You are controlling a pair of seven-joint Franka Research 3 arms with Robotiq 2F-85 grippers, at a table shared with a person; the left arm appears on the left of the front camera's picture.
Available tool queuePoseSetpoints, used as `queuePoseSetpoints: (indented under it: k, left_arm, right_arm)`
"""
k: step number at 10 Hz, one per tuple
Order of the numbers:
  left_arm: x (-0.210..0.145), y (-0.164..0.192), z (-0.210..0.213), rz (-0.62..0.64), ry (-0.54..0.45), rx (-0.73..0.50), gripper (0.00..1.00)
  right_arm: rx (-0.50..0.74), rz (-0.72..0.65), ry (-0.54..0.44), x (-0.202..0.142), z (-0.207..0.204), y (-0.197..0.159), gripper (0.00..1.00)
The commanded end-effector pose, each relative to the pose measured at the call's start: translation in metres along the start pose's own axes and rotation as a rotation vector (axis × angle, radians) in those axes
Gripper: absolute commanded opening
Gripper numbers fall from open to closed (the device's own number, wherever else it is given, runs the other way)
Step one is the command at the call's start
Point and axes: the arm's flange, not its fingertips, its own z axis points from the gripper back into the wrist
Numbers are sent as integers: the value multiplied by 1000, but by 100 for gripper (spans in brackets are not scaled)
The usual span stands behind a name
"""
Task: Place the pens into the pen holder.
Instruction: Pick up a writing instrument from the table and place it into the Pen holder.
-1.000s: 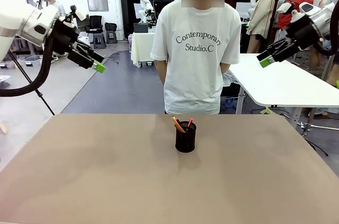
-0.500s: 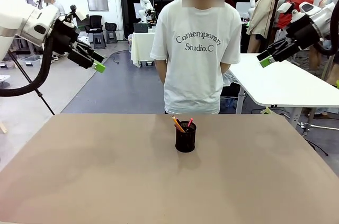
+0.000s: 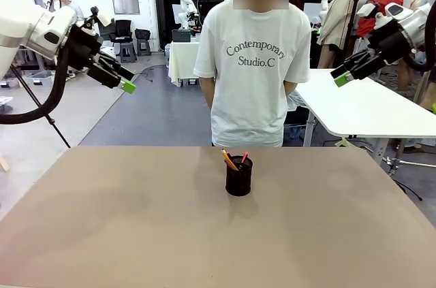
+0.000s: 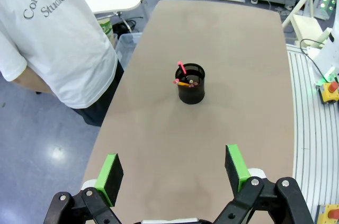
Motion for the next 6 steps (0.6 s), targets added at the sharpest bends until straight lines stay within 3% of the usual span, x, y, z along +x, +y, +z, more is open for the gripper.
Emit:
queuePoseSetpoints:
  k: [1, 6]
  left_arm:
    - [0, 0, 1, 1, 0, 0, 100]
    - [0, 0, 1, 1, 0, 0, 100]
  right_arm:
    - [-6, 2, -1, 2, 1, 0, 100]
    - [-6, 2, -1, 2, 1, 0, 100]
